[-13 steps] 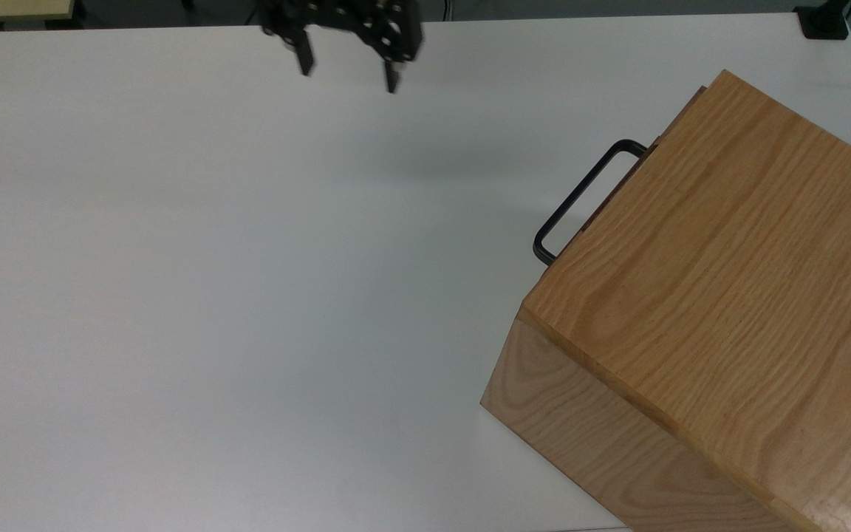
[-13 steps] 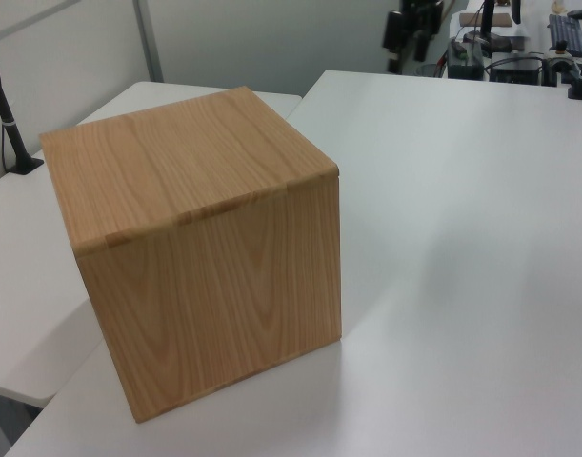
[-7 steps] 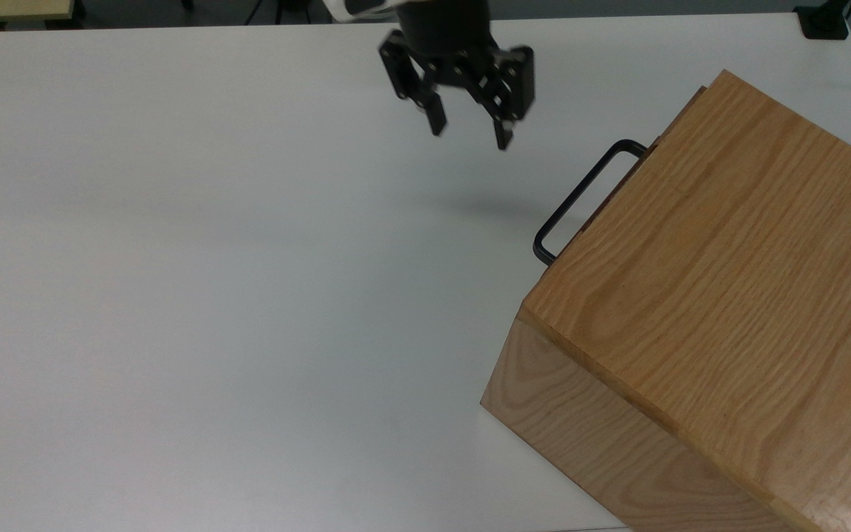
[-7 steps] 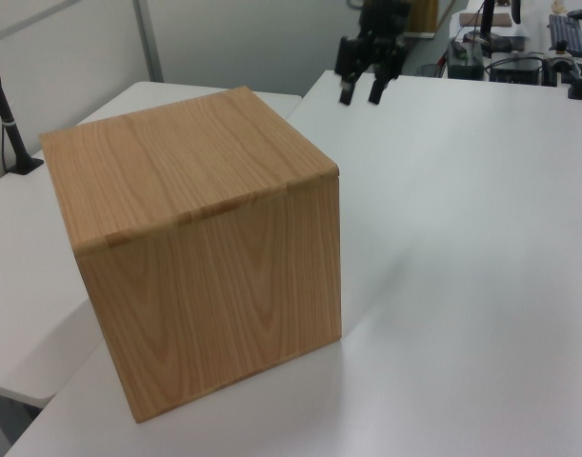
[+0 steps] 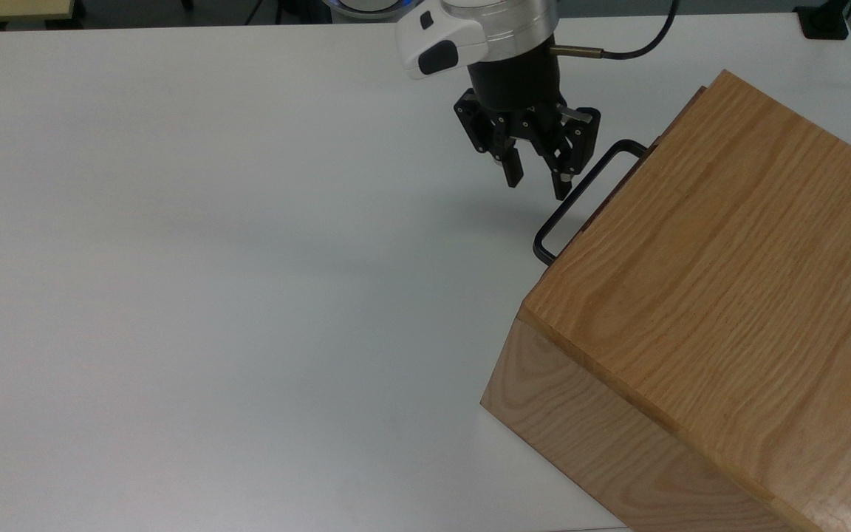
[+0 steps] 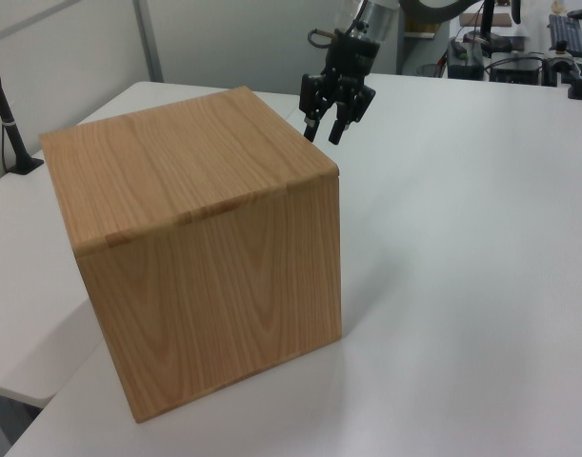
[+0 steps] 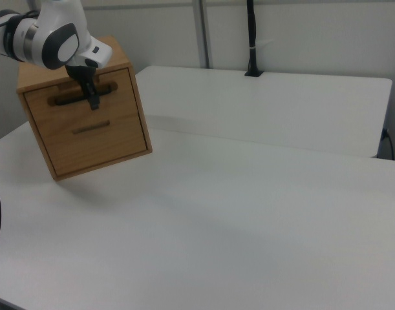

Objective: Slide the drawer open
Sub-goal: 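Move the open gripper down toward the black drawer handle, then close the gripper around the black wire handle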

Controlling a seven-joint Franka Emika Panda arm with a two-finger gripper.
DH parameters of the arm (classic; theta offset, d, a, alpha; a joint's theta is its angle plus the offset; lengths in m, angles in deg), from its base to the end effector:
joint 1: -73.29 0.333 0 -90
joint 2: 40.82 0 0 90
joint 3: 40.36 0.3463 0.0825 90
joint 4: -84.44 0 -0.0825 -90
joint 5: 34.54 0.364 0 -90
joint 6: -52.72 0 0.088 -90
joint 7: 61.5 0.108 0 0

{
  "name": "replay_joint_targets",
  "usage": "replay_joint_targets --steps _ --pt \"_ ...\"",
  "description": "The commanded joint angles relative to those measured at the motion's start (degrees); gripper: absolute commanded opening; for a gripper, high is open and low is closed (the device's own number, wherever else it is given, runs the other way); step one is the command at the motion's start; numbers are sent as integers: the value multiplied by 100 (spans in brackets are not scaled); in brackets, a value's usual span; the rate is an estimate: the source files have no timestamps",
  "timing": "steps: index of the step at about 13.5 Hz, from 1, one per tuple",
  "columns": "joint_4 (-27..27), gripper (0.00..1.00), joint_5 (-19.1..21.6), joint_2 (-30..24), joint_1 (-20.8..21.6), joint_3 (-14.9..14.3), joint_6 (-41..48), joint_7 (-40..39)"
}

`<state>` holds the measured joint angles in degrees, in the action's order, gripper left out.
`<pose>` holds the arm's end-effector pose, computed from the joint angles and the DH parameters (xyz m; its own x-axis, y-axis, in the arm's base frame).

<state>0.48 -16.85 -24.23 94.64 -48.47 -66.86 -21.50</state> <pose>0.6444 0.1818 0.5857 0.8361 -0.5440 0.0713 -0.4758 -0.7836 -0.3996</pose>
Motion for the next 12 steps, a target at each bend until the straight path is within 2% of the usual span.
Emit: replay_joint_targets --steps 1,6,12 --pt "100 56 191 20 185 -155 -57 112" --pt "91 51 191 72 256 -111 -66 139" --pt "56 38 209 161 282 -85 -75 218"
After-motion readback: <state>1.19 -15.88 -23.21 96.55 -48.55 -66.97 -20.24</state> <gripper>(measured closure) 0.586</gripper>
